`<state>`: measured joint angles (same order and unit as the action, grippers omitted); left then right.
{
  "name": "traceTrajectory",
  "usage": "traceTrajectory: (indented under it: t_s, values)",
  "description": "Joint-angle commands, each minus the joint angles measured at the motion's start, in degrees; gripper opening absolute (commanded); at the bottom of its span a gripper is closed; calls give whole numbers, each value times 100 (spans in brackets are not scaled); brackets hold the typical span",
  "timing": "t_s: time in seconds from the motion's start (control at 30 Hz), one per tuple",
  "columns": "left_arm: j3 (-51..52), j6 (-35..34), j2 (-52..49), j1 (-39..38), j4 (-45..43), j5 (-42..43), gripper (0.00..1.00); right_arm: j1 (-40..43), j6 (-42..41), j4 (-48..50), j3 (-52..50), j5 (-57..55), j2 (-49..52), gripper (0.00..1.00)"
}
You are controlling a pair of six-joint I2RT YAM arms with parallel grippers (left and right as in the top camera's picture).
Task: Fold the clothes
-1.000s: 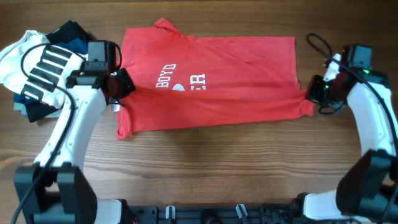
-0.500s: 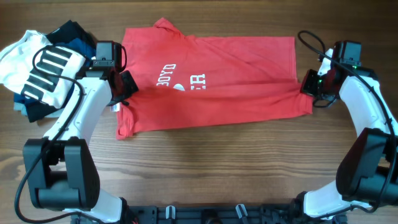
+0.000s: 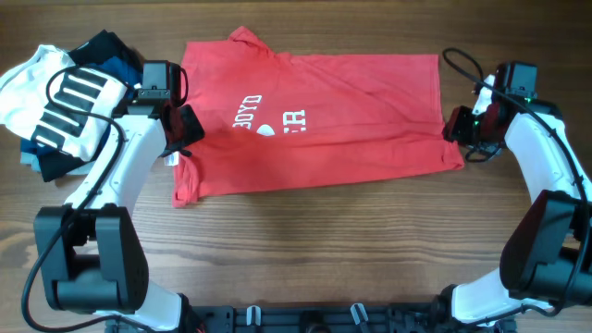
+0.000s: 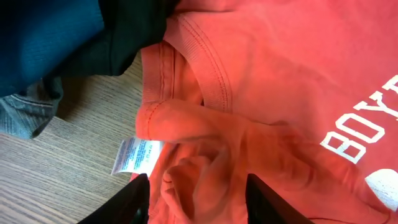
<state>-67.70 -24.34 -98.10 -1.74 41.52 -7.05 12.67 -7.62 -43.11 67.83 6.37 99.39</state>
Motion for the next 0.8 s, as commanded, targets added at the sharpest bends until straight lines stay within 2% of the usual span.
traceTrajectory:
  t_s: [0.0, 0.23, 0.5, 0.77]
  values:
    - [39, 11, 334, 42, 114, -98, 51, -7, 13, -319, -4, -76, 59, 57]
    - [107, 2, 424, 31, 999, 457, 47, -7, 9, -621, -295, -74, 59, 58]
    - [977, -17, 402, 24, 282, 682, 45, -7, 0, 175, -1014, 57, 61, 55]
    - [1272, -15, 208, 26, -199, 437, 46, -9, -4, 492, -1130, 411, 61, 52]
